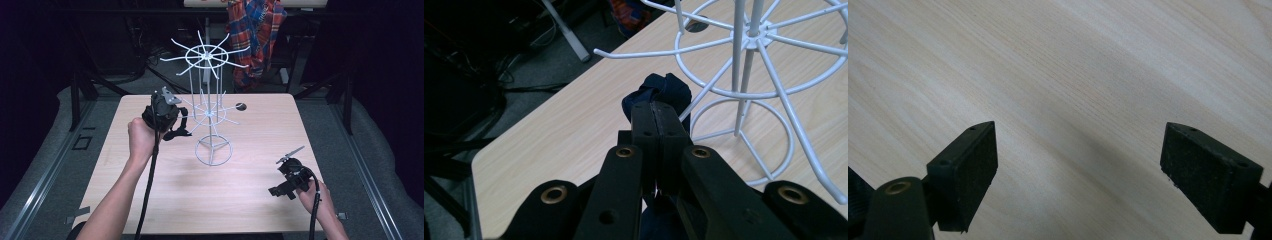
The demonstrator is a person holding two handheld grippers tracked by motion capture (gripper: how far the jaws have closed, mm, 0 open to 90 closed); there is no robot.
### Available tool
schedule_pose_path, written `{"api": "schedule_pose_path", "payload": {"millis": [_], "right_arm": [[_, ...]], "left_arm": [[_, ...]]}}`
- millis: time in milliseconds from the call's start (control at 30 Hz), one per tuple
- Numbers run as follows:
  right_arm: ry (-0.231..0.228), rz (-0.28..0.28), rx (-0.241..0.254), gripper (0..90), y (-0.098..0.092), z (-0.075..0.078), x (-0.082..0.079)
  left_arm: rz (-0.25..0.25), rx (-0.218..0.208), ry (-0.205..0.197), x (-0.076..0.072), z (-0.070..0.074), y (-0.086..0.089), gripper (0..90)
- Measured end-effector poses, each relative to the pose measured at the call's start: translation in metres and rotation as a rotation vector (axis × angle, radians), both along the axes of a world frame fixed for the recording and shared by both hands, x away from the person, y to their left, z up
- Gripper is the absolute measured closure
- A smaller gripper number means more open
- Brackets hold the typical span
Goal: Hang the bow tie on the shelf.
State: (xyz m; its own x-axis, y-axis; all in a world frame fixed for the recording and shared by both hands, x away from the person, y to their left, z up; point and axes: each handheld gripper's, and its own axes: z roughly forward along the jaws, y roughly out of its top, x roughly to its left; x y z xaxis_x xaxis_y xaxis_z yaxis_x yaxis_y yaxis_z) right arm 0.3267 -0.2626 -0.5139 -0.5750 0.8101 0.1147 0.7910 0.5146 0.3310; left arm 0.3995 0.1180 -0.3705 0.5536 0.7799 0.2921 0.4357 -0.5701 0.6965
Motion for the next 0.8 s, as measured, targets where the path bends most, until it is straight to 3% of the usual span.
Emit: {"api": "schedule_pose_path", "payload": {"millis": [233,500,667,733,767,800], "right_arm": [[-0.006,0.003,-0.012,15.1,0.000,0.000,0.000],[-0.018,-0.021,0.004,15.1,-0.001,-0.001,-0.002],[0.001,0.005,-0.012,15.0,-0.002,0.000,0.000],[-0.008,-0.013,0.011,15.0,0.000,-0.001,0.000],[-0.002,0.003,-0.012,15.1,0.000,0.000,0.001],[-0.008,0.006,-0.009,15.1,0.000,-0.001,0.002]], "left_arm": [[-0.028,-0.007,0.000,0.000,-0.004,-0.011,89.7],[-0.064,-0.056,0.022,0.001,-0.005,-0.013,89.7],[-0.083,-0.080,0.037,0.001,-0.007,-0.015,89.7],[-0.089,-0.090,0.045,0.002,-0.008,-0.015,89.7],[-0.088,-0.103,0.049,0.002,-0.010,-0.016,89.7],[-0.093,-0.092,0.052,0.002,-0.011,-0.016,89.7]]}}
